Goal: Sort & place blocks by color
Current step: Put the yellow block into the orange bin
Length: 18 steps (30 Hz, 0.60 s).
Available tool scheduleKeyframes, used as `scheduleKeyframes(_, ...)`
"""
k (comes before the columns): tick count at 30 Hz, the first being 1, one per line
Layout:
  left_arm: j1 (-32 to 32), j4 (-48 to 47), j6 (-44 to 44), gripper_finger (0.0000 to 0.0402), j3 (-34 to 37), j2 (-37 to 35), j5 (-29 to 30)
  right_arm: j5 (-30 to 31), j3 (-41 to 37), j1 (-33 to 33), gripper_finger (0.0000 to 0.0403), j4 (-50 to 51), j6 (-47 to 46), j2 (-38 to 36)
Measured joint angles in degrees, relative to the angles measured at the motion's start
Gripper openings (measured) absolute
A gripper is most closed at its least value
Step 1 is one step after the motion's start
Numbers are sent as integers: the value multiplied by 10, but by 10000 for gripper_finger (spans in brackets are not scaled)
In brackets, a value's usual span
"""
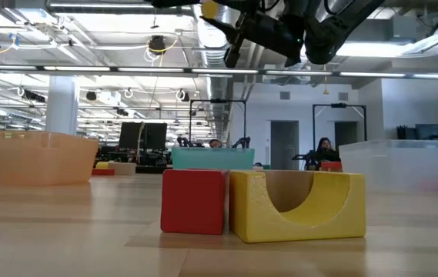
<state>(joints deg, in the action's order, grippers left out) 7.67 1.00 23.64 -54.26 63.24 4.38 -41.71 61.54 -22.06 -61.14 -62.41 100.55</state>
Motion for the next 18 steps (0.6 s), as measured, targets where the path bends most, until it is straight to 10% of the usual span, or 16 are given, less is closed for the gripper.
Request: scheduleKeyframes(18, 7, 28, 72, 355, 0, 31, -15, 2, 0, 23, 123, 32, 16, -1)
